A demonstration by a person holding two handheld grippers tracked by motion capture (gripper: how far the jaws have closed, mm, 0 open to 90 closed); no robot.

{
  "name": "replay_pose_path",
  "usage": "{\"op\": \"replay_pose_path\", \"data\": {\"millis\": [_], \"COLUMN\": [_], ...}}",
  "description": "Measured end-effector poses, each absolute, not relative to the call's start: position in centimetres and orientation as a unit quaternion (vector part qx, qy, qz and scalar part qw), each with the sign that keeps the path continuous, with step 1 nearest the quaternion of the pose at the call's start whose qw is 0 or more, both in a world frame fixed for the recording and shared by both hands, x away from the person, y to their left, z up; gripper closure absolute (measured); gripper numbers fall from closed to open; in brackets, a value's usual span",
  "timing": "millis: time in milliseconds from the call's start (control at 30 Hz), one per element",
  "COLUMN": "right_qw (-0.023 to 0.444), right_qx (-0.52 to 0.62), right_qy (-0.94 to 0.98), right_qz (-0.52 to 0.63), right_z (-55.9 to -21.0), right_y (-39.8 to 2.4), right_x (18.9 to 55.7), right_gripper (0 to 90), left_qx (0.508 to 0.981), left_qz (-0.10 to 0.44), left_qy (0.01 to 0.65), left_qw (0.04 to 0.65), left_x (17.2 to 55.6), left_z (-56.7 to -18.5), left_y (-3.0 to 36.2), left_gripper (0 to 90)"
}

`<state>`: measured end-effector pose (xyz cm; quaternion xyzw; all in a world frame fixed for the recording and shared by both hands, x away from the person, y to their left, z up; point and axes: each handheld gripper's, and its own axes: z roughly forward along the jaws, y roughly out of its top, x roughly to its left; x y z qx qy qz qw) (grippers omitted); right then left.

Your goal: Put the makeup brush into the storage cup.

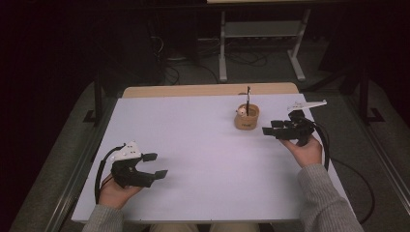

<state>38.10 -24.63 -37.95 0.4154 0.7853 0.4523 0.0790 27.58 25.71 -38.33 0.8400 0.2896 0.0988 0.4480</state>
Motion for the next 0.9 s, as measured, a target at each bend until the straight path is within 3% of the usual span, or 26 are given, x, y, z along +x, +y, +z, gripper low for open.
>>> {"op": "replay_pose_path", "data": {"millis": [900], "right_qw": [0.094], "right_qx": [0.402], "right_qy": [0.787], "right_qz": [0.458], "right_z": [-38.4], "right_y": [-24.1], "right_x": [34.9], "right_gripper": [37.2], "left_qx": [0.839], "left_qz": [0.107], "left_qy": [0.294], "left_qw": [0.445], "left_x": [27.5], "left_z": [-38.2], "left_y": [26.0], "left_gripper": [24.6]}}
